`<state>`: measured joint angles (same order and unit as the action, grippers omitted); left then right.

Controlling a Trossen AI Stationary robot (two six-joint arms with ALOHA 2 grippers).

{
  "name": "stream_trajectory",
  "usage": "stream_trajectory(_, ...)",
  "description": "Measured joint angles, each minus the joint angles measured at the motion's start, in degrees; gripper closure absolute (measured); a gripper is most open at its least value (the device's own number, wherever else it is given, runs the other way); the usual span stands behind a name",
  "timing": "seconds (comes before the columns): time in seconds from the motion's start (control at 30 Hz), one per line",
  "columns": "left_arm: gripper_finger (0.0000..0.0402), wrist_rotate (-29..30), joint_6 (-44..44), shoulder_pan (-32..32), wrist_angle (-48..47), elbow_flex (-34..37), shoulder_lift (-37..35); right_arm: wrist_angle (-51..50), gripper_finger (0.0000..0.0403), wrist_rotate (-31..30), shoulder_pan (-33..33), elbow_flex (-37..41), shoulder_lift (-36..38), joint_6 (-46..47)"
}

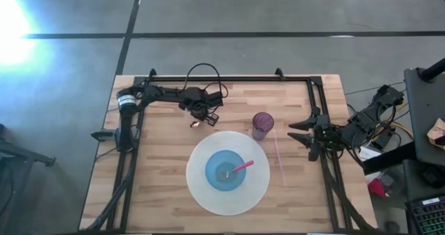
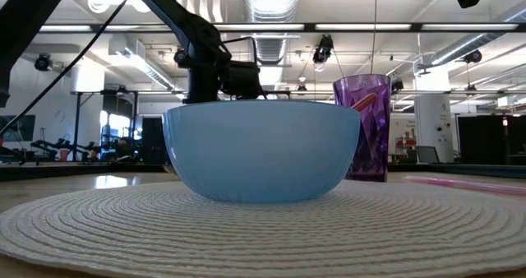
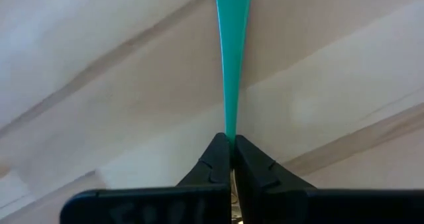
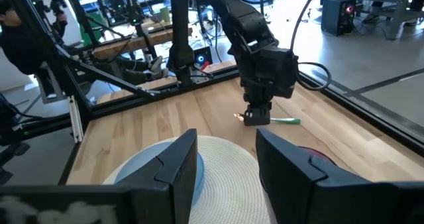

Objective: Pick & Place Utensil
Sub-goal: Put the green spoon into the blue bowl

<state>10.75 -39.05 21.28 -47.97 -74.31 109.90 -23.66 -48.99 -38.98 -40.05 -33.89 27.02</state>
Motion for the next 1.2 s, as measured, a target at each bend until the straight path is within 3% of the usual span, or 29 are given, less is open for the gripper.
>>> stream_trajectory(0.7, 0.0401, 8.1, 1.0, -1.8, -2.1, -0.2, -13.2, 0.5, 0.0255, 0.0, 0.0, 0.0, 0.0, 0.0)
stream_trajectory(1.2, 0.0402, 19.4, -1.2, -11.5, -1.6, -0.3, -24.9, 2.1, 0.0255, -0.1, 0.0, 0.0, 0.0, 0.2)
